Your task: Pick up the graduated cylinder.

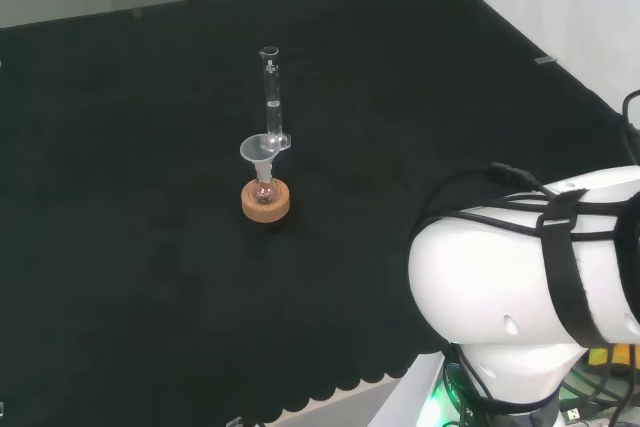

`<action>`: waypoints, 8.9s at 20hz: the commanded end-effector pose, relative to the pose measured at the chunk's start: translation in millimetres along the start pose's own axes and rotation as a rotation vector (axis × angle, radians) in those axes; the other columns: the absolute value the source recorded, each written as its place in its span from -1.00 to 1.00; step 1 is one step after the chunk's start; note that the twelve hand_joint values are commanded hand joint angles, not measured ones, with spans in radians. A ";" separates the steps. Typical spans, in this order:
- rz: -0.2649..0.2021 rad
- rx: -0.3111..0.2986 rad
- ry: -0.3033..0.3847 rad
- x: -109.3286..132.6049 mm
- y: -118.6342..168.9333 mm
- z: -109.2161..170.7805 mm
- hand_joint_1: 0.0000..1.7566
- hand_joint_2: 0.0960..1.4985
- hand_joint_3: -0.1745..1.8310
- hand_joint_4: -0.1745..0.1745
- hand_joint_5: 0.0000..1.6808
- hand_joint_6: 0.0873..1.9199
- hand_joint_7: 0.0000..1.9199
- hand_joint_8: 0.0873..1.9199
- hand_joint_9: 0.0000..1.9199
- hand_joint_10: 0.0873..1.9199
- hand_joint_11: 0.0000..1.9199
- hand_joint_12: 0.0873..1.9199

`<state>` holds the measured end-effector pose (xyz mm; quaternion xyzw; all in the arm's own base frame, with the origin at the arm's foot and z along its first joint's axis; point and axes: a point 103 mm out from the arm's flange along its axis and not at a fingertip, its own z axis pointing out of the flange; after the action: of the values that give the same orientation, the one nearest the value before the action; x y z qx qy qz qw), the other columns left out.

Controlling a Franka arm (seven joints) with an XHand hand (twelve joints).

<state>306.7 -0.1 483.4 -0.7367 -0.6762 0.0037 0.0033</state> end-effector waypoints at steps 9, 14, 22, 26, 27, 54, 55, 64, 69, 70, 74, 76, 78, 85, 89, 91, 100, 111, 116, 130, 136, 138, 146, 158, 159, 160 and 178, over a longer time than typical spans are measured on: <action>0.011 -0.001 -0.010 1.0 2.2 2.1 -1.00 0.57 -0.44 -0.10 -0.77 -1.00 -1.00 -0.74 -0.90 -0.40 -1.00 0.28; 0.038 0.017 -0.012 -7.4 8.1 14.6 -1.00 0.57 -0.45 -0.10 -0.76 -1.00 -1.00 -0.74 -0.90 -0.40 -1.00 0.28; 0.103 0.018 0.016 -35.6 23.7 49.6 -1.00 0.59 -0.48 -0.11 -0.75 -1.00 -0.99 -0.69 -0.87 -0.39 -1.00 0.30; 0.084 0.037 0.035 -40.8 47.7 83.3 -1.00 0.59 -0.50 -0.15 -0.74 -1.00 -0.96 -0.65 -0.84 -0.38 -1.00 0.31; 0.080 0.042 0.045 -41.8 55.6 92.4 -0.99 0.59 -0.51 -0.17 -0.73 -1.00 -0.96 -0.65 -0.84 -0.38 -1.00 0.31; -0.166 0.016 0.294 5.5 192.3 284.3 -0.67 0.45 -0.59 -0.29 -0.65 -1.00 -0.83 -0.41 -0.68 -0.34 -1.00 0.39; -0.165 0.025 0.294 6.5 192.1 287.6 -0.66 0.44 -0.59 -0.30 -0.64 -1.00 -0.82 -0.40 -0.67 -0.34 -1.00 0.40; -0.152 0.047 0.335 7.4 192.6 309.2 -0.56 0.40 -0.60 -0.33 -0.59 -1.00 -0.74 -0.34 -0.61 -0.32 -0.98 0.44; -0.183 0.029 0.447 8.4 192.1 320.2 -0.34 0.26 -0.62 -0.42 -0.44 -1.00 -0.58 -0.29 -0.48 -0.34 -0.86 0.42; -0.186 0.023 0.484 8.2 192.1 324.1 -0.31 0.24 -0.62 -0.42 -0.44 -1.00 -0.58 -0.29 -0.47 -0.34 -0.85 0.42; -0.210 0.028 0.582 8.9 193.4 339.9 -0.27 0.17 -0.61 -0.42 -0.45 -1.00 -0.60 -0.29 -0.44 -0.36 -0.78 0.41; -0.211 0.025 0.615 8.9 195.3 346.5 -0.25 0.14 -0.61 -0.42 -0.49 -1.00 -0.66 -0.31 -0.47 -0.37 -0.78 0.40; -0.207 0.015 0.647 8.1 197.8 351.8 -0.23 0.12 -0.61 -0.42 -0.52 -1.00 -0.71 -0.33 -0.50 -0.39 -0.79 0.40; -0.221 0.016 0.699 10.2 204.7 367.6 -0.19 0.04 -0.59 -0.40 -0.62 -1.00 -0.79 -0.33 -0.56 -0.38 -0.84 0.41; -0.252 -0.039 0.699 17.8 206.7 374.7 -0.14 -0.01 -0.57 -0.42 -0.65 -1.00 -0.74 -0.32 -0.50 -0.36 -0.81 0.41; -0.257 -0.048 0.735 21.9 208.6 378.9 -0.07 -0.04 -0.54 -0.50 -0.63 -1.00 -0.69 -0.31 -0.44 -0.38 -0.76 0.40; -0.271 -0.072 0.853 33.6 216.7 389.0 0.09 -0.21 -0.32 -0.52 -0.49 -1.00 -0.63 -0.31 -0.40 -0.42 -0.71 0.38; -0.278 -0.058 0.926 37.0 221.5 398.2 0.14 -0.26 -0.23 -0.35 -0.40 -1.00 -0.55 -0.34 -0.34 -0.45 -0.65 0.35; -0.271 -0.048 0.957 36.8 222.4 401.5 0.16 -0.28 -0.21 -0.30 -0.32 -1.00 -0.46 -0.36 -0.25 -0.48 -0.59 0.33; -0.297 -0.038 0.981 45.8 228.2 401.2 0.17 -0.29 -0.19 -0.11 -0.23 -0.90 -0.35 -0.42 -0.22 -0.54 -0.56 0.31; -0.302 -0.029 1.006 50.8 230.0 402.3 0.19 -0.29 -0.20 -0.03 -0.24 -0.74 -0.34 -0.44 -0.19 -0.56 -0.53 0.30; -0.305 -0.024 1.011 51.1 230.4 402.7 0.19 -0.28 -0.20 0.00 -0.28 -0.62 -0.34 -0.44 -0.18 -0.57 -0.52 0.30; -0.305 -0.015 1.026 51.7 232.2 403.9 0.21 -0.26 -0.20 0.02 -0.29 -0.48 -0.34 -0.43 -0.12 -0.58 -0.46 0.27; -0.290 0.005 1.053 54.7 235.7 414.5 0.20 -0.22 -0.20 -0.01 -0.31 -0.44 -0.36 -0.43 -0.09 -0.60 -0.42 0.25; -0.287 0.001 1.056 54.4 235.1 415.2 0.20 -0.21 -0.20 -0.01 -0.31 -0.44 -0.36 -0.43 -0.09 -0.60 -0.42 0.25; -0.284 -0.001 1.059 53.8 234.4 416.0 0.19 -0.21 -0.20 -0.01 -0.30 -0.44 -0.36 -0.43 -0.09 -0.60 -0.42 0.25; -0.257 -0.020 1.047 53.4 232.5 417.9 0.17 -0.07 -0.24 0.00 -0.23 -0.40 -0.32 -0.42 -0.01 -0.62 -0.31 0.19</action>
<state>538.8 32.5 62.4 -0.5478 -0.6688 -0.3723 0.3376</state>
